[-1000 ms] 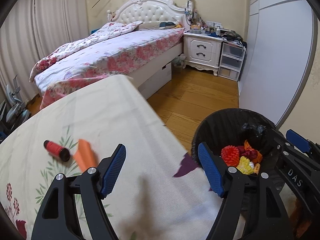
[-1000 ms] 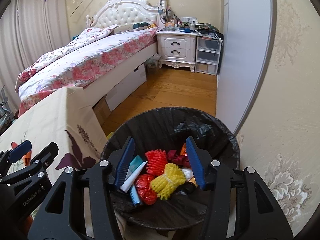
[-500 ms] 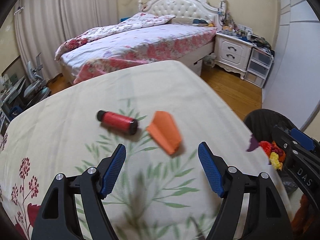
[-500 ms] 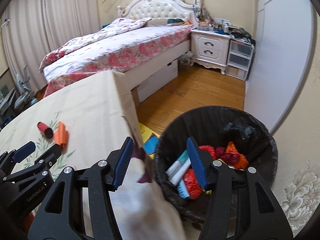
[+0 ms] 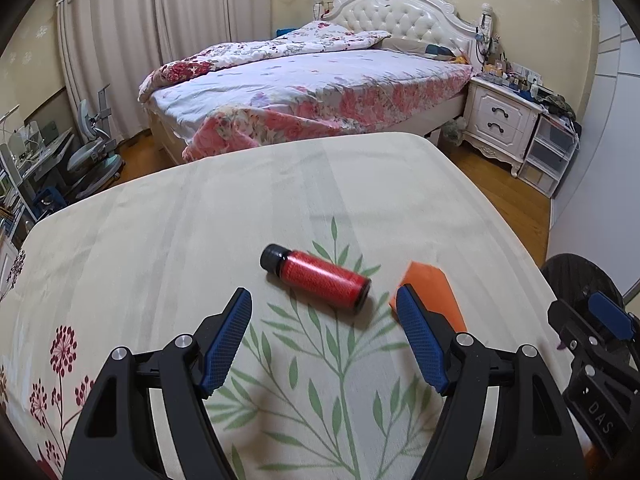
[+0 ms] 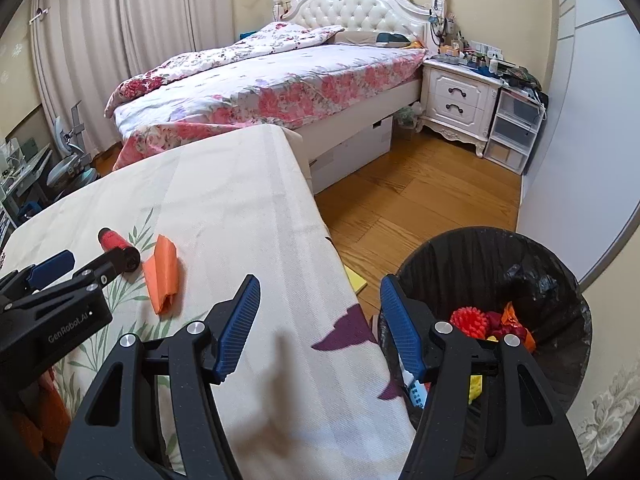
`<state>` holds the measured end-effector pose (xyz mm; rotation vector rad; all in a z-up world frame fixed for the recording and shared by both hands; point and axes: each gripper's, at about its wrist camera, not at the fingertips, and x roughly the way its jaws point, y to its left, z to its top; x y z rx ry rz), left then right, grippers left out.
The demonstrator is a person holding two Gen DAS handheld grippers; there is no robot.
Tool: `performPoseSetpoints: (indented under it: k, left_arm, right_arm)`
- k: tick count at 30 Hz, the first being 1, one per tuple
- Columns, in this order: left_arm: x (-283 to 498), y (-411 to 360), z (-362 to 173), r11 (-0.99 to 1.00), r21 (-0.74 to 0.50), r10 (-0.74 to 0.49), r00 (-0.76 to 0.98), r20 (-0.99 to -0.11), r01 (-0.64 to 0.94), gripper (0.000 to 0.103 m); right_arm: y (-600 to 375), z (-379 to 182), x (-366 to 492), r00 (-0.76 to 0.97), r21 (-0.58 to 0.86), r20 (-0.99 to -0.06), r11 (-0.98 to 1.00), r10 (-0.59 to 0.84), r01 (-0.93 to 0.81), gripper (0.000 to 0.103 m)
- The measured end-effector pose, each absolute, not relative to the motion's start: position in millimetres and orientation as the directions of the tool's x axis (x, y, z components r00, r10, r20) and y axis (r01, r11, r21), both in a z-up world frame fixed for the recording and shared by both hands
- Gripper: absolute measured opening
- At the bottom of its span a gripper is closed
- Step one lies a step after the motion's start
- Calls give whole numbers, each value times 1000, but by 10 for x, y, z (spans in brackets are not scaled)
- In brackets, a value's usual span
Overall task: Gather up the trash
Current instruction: 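Move both open tools back to the red bottle and orange piece, then grasp the red bottle with the left tool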
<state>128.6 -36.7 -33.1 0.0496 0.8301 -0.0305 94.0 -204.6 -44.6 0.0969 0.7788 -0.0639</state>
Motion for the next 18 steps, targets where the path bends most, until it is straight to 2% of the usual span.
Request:
performPoseSetpoints:
  k: [13, 18]
  left_arm:
    - [1621, -196, -507, 998, 63, 36, 612, -790, 23, 73]
    - [1541, -97, -518, 999, 34, 10, 603, -798, 29, 58]
  right_arm:
    - [-1938, -479, 1043, 702, 72, -712, 995, 6, 65, 62]
    - [-1936, -480, 1029, 700, 73, -714, 996, 11, 59, 62]
